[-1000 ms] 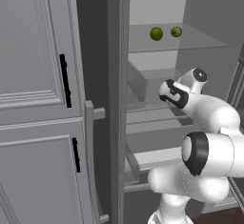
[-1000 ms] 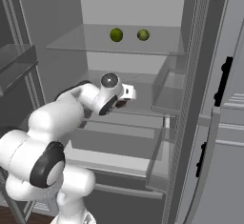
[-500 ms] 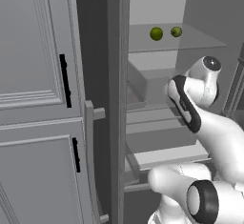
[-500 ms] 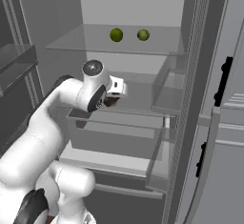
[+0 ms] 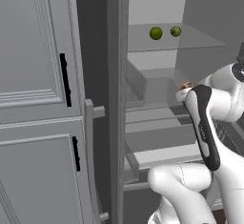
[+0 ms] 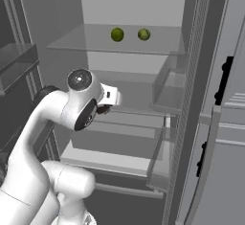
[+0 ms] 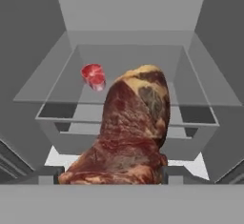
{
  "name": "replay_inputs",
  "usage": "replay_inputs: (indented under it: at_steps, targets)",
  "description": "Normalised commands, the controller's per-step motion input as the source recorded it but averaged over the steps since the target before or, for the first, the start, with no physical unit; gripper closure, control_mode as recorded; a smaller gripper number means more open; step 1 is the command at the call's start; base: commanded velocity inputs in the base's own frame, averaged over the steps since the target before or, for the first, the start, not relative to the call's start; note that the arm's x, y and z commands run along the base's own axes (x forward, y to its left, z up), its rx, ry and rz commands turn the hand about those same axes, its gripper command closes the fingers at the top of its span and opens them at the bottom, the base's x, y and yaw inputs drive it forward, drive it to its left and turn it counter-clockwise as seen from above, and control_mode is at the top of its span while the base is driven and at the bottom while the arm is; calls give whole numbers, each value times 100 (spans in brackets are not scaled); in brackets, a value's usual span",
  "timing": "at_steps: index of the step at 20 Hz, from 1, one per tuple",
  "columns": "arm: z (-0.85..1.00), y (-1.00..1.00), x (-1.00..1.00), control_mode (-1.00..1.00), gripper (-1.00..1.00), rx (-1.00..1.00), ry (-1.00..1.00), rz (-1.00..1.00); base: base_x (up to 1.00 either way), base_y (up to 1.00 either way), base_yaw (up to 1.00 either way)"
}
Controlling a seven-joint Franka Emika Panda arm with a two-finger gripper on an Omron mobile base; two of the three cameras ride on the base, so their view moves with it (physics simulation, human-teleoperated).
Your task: Place one lime and one steak in each tupperware on the nearby counter, to pack two identical lunches.
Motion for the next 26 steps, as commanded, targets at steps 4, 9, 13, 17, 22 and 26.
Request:
replay_inputs:
  at_steps: [4, 9, 13, 17, 22, 26]
  targets:
    - [0, 0, 0, 100, 100, 0, 0, 0, -97, 2, 0]
    - [0, 0, 0, 100, 100, 0, 0, 0, -100, 2, 0]
    - [0, 0, 0, 100, 100, 0, 0, 0, -100, 24, 2]
    - [0, 0, 0, 100, 100, 0, 0, 0, -70, 96, 32]
    - [0, 0, 0, 100, 100, 0, 0, 0, -2, 8, 67]
    - [0, 0, 0, 100, 100, 0, 0, 0, -7, 3, 56]
